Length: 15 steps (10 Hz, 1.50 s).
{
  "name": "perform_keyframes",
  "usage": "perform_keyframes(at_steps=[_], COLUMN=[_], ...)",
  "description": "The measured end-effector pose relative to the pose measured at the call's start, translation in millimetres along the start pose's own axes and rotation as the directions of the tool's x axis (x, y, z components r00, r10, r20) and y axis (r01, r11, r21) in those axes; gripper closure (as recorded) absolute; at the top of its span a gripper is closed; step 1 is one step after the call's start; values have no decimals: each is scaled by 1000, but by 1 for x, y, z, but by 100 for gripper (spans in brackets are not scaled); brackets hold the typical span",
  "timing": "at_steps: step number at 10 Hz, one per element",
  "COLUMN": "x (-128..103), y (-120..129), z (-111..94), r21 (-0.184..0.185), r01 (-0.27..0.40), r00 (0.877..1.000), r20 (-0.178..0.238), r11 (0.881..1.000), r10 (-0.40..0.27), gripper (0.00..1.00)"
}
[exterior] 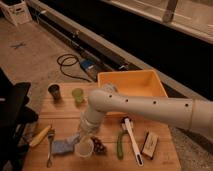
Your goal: Place towel in paper cup
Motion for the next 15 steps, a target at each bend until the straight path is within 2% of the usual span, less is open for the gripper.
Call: perform_keyframes(at_steps=[2,5,8,15], x=[12,22,26,14], y=[14,26,28,20], z=[6,22,24,-1], r21=[-6,-30,-25,15], r01=[-41,-82,-97,-66], r00=[999,994,992,998], r20=[27,69,82,16], r11=[999,996,995,998], r10=[41,84,99,66], gripper=[96,65,40,39])
